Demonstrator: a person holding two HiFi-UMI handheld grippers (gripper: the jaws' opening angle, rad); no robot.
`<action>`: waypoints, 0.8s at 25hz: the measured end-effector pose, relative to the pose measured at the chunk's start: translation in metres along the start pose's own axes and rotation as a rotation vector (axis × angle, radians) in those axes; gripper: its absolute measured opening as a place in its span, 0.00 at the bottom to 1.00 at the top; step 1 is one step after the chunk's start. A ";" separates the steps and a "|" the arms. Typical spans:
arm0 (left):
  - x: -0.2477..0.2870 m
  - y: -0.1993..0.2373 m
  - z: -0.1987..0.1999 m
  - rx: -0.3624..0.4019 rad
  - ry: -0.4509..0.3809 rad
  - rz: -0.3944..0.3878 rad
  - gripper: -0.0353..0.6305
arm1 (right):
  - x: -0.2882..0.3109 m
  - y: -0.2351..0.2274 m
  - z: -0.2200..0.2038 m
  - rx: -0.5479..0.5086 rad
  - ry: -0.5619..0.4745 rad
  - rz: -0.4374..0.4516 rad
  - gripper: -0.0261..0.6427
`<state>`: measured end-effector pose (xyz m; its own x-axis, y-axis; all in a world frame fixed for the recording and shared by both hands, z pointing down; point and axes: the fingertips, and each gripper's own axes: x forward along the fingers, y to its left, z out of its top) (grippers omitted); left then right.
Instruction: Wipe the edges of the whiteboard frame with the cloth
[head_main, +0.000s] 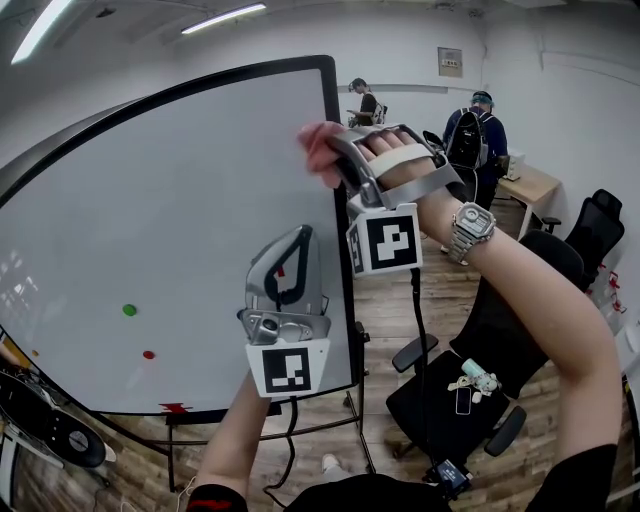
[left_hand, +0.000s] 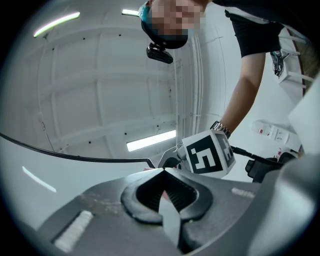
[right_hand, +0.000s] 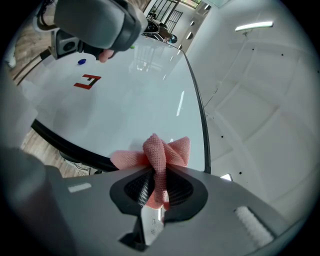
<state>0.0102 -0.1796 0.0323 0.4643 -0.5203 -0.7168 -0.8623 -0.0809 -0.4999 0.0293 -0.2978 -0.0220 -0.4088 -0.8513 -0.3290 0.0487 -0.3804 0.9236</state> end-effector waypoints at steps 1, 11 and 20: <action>-0.001 0.000 -0.001 0.000 0.003 0.000 0.05 | 0.000 0.001 0.000 -0.001 0.000 -0.001 0.11; -0.005 -0.005 -0.001 -0.008 0.011 -0.005 0.05 | -0.004 0.015 0.001 -0.010 0.001 0.015 0.11; -0.012 -0.010 -0.007 -0.010 0.033 -0.016 0.05 | -0.009 0.028 0.002 -0.015 -0.004 0.028 0.11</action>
<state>0.0119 -0.1779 0.0494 0.4708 -0.5467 -0.6924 -0.8572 -0.0978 -0.5056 0.0324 -0.2997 0.0072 -0.4105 -0.8602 -0.3025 0.0742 -0.3622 0.9292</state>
